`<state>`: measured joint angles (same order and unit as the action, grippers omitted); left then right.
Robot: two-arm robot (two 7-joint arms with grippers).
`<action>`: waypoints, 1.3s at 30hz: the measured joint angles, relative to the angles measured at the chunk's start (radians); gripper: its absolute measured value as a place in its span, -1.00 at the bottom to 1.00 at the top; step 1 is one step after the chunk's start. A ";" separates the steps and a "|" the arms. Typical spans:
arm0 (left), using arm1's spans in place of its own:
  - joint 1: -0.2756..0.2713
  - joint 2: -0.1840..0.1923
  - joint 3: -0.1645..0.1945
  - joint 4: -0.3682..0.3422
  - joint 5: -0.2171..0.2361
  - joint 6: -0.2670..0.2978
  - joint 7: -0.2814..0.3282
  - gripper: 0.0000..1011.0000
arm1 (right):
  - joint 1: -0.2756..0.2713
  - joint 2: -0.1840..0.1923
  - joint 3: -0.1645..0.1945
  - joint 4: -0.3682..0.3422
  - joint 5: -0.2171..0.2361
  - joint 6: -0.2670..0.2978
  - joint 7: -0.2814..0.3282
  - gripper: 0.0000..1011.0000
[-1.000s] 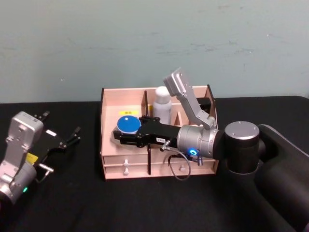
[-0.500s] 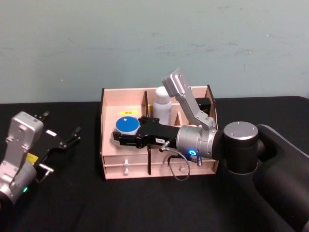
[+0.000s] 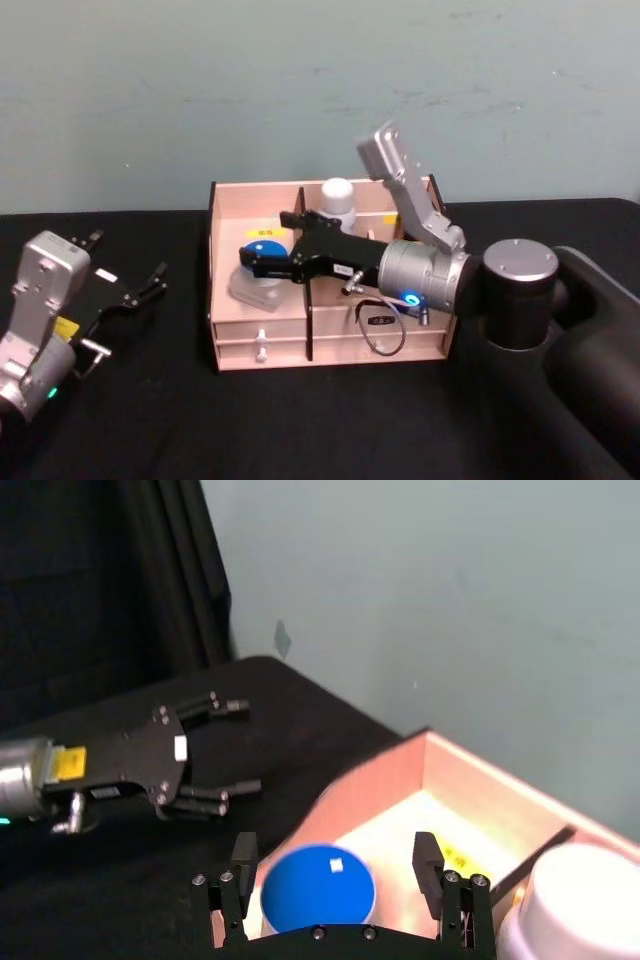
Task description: Pick up the facial cleanser and watermelon frost from the table and place them into the tiered storage box.
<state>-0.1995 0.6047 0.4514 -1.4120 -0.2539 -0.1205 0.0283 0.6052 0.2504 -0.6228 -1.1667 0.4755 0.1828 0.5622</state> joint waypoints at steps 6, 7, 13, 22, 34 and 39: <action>0.000 0.000 0.000 0.000 0.000 0.000 0.000 1.00 | -0.018 0.031 0.009 -0.078 -0.013 -0.019 -0.013 0.98; 0.000 0.000 0.000 0.000 0.000 0.000 0.000 1.00 | -0.025 0.041 0.012 -0.101 -0.019 -0.026 -0.017 0.98; 0.000 0.000 0.000 0.000 0.000 0.000 0.000 1.00 | -0.062 0.076 0.028 -0.183 -0.013 -0.040 -0.012 0.98; 0.000 0.000 0.000 0.000 0.000 0.000 0.000 1.00 | -0.194 0.189 0.084 -0.369 0.062 -0.051 0.001 0.98; 0.000 0.000 0.000 0.000 0.000 0.000 0.000 1.00 | -0.396 0.324 0.189 -0.488 0.137 -0.131 -0.041 0.98; 0.000 0.000 0.000 0.000 0.000 0.000 0.000 1.00 | -0.445 0.333 0.214 -0.487 0.135 -0.173 -0.060 0.98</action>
<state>-0.1996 0.6047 0.4514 -1.4120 -0.2539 -0.1206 0.0282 0.1605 0.5836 -0.4088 -1.6541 0.6103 0.0101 0.5022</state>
